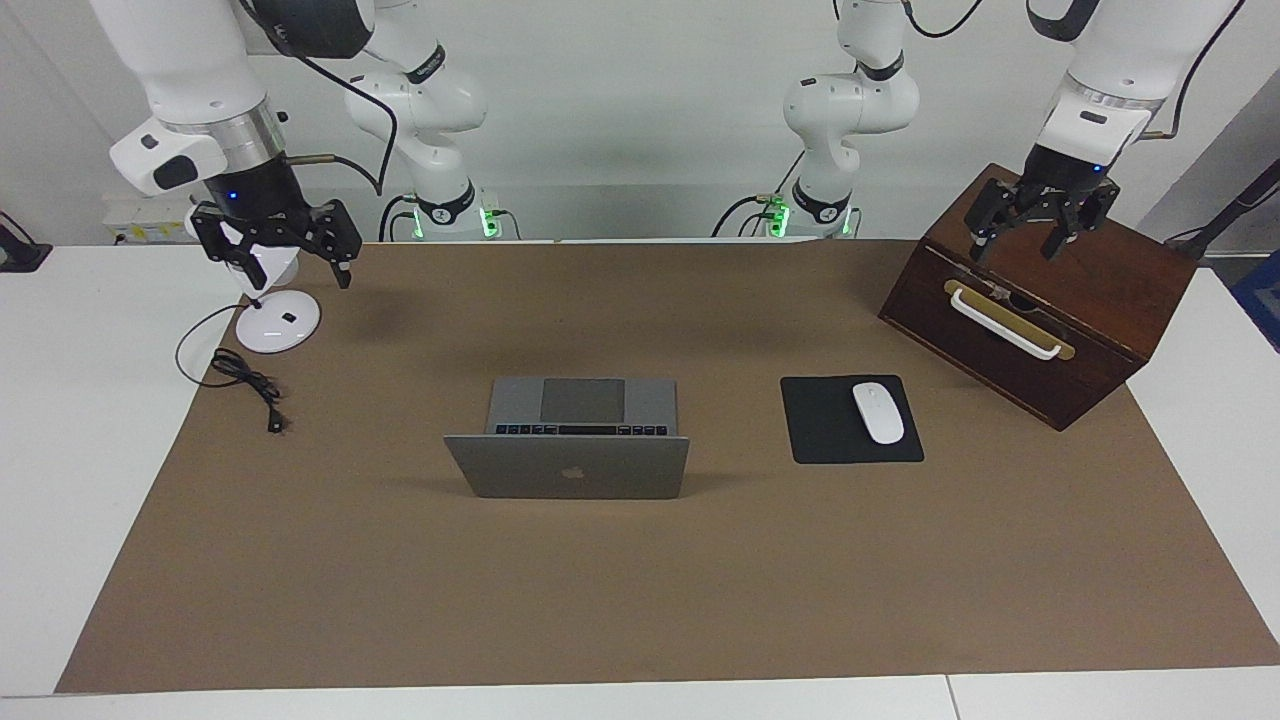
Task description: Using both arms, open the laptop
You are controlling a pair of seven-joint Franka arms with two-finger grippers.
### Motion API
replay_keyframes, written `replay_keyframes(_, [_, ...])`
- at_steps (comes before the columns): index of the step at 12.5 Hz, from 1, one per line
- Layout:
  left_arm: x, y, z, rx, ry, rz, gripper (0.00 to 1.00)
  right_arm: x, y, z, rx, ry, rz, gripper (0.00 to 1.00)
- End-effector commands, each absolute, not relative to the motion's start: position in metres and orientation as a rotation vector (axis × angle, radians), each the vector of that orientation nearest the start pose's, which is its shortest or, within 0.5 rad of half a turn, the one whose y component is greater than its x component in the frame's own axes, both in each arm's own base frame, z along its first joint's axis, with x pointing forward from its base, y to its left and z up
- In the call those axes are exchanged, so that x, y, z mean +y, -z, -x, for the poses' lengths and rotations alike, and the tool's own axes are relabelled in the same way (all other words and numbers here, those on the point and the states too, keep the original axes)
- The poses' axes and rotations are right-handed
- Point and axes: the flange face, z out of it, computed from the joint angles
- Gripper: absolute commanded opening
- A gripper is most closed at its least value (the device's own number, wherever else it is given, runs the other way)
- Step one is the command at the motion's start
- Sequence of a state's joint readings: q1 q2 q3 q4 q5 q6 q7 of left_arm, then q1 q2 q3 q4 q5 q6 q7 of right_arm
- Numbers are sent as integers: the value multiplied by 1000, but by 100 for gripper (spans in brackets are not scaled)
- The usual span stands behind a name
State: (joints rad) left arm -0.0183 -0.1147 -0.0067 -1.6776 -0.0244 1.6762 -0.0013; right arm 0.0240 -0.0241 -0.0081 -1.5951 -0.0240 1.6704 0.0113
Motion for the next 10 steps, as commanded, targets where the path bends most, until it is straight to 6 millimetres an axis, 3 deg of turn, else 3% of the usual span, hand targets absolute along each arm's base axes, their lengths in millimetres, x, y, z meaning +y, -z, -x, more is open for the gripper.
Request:
replay_keyframes(1, [-19, -631, -543, 48, 65, 3162, 100, 7, -635, -552, -40, 133, 3156, 100])
replay_keyframes(5, [-20, -612, -544, 49, 21, 3161, 100, 6, -635, -551, -32, 121, 3152, 100])
replay_keyframes(10, [-21, -613, -544, 47, 38, 3161, 100, 8, -635, -551, -24, 118, 3134, 100])
